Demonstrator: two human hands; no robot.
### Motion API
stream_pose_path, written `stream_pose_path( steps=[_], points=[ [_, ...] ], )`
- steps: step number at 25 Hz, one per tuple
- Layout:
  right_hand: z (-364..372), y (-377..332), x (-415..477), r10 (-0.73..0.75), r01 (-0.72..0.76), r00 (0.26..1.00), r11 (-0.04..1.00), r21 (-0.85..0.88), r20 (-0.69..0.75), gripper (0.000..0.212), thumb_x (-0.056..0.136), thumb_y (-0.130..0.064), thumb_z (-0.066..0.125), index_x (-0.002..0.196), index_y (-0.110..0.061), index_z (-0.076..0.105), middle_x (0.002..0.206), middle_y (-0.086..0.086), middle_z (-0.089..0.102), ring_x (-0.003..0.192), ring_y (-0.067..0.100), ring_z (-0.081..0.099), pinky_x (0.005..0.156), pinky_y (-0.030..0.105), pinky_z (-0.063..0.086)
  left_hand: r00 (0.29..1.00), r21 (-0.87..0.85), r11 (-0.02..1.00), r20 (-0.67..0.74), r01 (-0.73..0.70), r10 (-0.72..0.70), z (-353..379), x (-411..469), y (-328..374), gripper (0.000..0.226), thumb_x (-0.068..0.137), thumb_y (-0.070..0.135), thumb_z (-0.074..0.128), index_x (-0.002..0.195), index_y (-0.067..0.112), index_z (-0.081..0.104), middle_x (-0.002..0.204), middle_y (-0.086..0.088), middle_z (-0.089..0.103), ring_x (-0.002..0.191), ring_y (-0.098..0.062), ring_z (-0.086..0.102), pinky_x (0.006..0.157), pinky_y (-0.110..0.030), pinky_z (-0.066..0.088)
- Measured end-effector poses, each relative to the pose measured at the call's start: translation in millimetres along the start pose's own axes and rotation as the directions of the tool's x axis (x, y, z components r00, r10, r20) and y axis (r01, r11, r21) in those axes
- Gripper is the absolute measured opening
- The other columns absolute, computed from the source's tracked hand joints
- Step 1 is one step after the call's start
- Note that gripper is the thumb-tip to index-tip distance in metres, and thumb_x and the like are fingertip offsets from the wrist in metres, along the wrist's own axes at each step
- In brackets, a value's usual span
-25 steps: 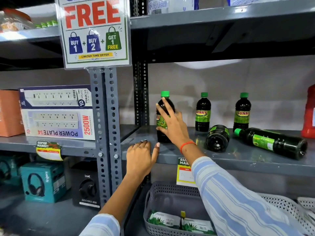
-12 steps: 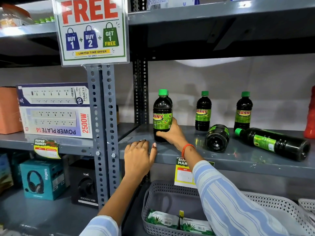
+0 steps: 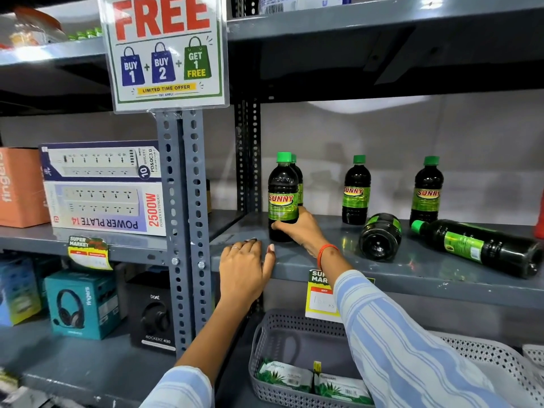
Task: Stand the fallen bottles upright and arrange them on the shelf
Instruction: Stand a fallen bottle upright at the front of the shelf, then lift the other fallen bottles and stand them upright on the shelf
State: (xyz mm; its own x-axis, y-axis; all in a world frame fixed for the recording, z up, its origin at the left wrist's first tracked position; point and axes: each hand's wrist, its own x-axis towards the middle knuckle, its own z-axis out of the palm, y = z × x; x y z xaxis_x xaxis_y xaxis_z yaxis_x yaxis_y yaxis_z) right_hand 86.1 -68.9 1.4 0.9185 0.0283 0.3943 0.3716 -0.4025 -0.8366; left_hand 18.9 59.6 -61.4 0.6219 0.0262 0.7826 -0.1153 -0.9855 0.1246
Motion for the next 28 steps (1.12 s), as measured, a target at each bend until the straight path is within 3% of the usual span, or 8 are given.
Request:
stream_pose_path(
  steps=[6, 12, 15, 17, 19, 22, 25, 28],
  points=[
    [-1.0, -5.2, -16.2, -0.021, 0.017, 0.996, 0.999, 0.039, 0.091, 0.060, 0.067, -0.026, 0.082, 0.120, -0.011, 0.060, 0.118, 0.010, 0.069, 0.111, 0.025, 0.063, 0.101, 0.044, 0.050, 0.999, -0.098, 0.995, -0.028, 0.030, -0.033, 5.8, -1.2, -1.2, 0.080, 0.088, 0.061, 0.007, 0.141, 0.006, 0.030, 0.150, -0.013, 0.034, 0.136, -0.024, 0.036, 0.103, -0.040, 0.037],
    [-10.5, -19.7, -40.5, -0.041, 0.020, 0.971, 0.995, 0.094, 0.235, 0.060, 0.074, -0.020, 0.078, 0.128, -0.010, 0.053, 0.128, 0.009, 0.063, 0.119, 0.023, 0.058, 0.102, 0.034, 0.047, 0.994, -0.122, 0.993, -0.106, -0.002, -0.011, 3.0, -4.4, 0.9, 0.079, 0.090, 0.062, 0.007, 0.146, 0.008, -0.007, 0.156, -0.011, -0.004, 0.144, -0.018, -0.006, 0.118, -0.042, 0.000],
    [-35.2, -31.7, -46.1, -0.082, 0.081, 0.996, 0.996, 0.026, 0.020, 0.055, 0.083, -0.020, 0.068, 0.132, -0.004, 0.049, 0.129, 0.013, 0.061, 0.119, 0.026, 0.058, 0.096, 0.031, 0.046, 0.991, -0.078, 0.995, -0.123, -0.068, 0.058, 0.1, -4.7, 17.4, 0.077, 0.091, 0.061, 0.007, 0.145, 0.008, -0.008, 0.155, -0.012, -0.007, 0.144, -0.019, -0.007, 0.117, -0.044, -0.006],
    [-68.6, -31.0, -48.2, -0.187, 0.124, 0.960, 0.951, -0.282, -0.207, 0.050, 0.085, -0.029, 0.064, 0.126, -0.003, 0.054, 0.126, 0.016, 0.061, 0.117, 0.031, 0.056, 0.092, 0.032, 0.044, 0.987, -0.106, 0.987, -0.118, -0.118, 0.106, 0.0, -3.9, 39.7, 0.077, 0.090, 0.062, 0.006, 0.146, 0.011, -0.008, 0.155, -0.009, -0.007, 0.144, -0.018, -0.008, 0.117, -0.041, -0.007],
    [-109.2, -22.2, -53.2, -0.211, -0.033, 0.920, 0.797, -0.602, -0.330, 0.051, 0.084, -0.039, 0.061, 0.119, -0.002, 0.059, 0.124, 0.020, 0.059, 0.117, 0.036, 0.051, 0.093, 0.039, 0.044, 0.985, -0.173, 0.973, -0.103, -0.155, 0.138, 2.0, -2.0, 65.1, 0.078, 0.088, 0.064, 0.006, 0.146, 0.014, -0.009, 0.156, -0.006, -0.006, 0.144, -0.015, -0.008, 0.117, -0.038, -0.005],
    [-152.7, -8.1, -53.4, 0.136, -0.315, 0.937, 0.732, -0.604, -0.323, 0.050, 0.081, -0.046, 0.063, 0.110, -0.004, 0.063, 0.117, 0.019, 0.063, 0.110, 0.038, 0.057, 0.089, 0.041, 0.049, 0.972, -0.244, 0.942, -0.020, -0.232, 0.234, 6.5, 1.1, 94.5, 0.082, 0.086, 0.068, 0.010, 0.148, 0.014, 0.005, 0.158, -0.004, 0.008, 0.145, -0.013, 0.005, 0.118, -0.036, 0.011],
    [-166.2, -3.6, -56.3, 0.511, -0.513, 0.858, 0.844, -0.155, -0.053, 0.038, 0.077, -0.042, 0.069, 0.099, -0.012, 0.059, 0.084, 0.010, 0.062, 0.076, 0.026, 0.062, 0.066, 0.036, 0.059, 0.970, -0.193, 0.956, 0.055, -0.222, 0.237, 6.7, 4.1, 105.4, 0.076, 0.084, 0.069, 0.021, 0.126, 0.013, 0.051, 0.129, -0.008, 0.059, 0.122, -0.022, 0.052, 0.086, -0.034, 0.049],
    [-170.0, 10.2, -48.6, 0.514, -0.509, 0.852, 0.858, 0.071, -0.097, 0.021, 0.081, -0.030, 0.064, 0.077, -0.012, 0.054, 0.067, 0.005, 0.053, 0.058, 0.016, 0.052, 0.036, 0.019, 0.046, 0.974, -0.132, 0.967, 0.026, -0.219, 0.224, 0.7, 9.7, 117.3, 0.058, 0.085, 0.064, 0.032, 0.064, 0.014, 0.051, 0.063, -0.007, 0.062, 0.065, -0.029, 0.063, 0.047, -0.028, 0.033]
  ],
)
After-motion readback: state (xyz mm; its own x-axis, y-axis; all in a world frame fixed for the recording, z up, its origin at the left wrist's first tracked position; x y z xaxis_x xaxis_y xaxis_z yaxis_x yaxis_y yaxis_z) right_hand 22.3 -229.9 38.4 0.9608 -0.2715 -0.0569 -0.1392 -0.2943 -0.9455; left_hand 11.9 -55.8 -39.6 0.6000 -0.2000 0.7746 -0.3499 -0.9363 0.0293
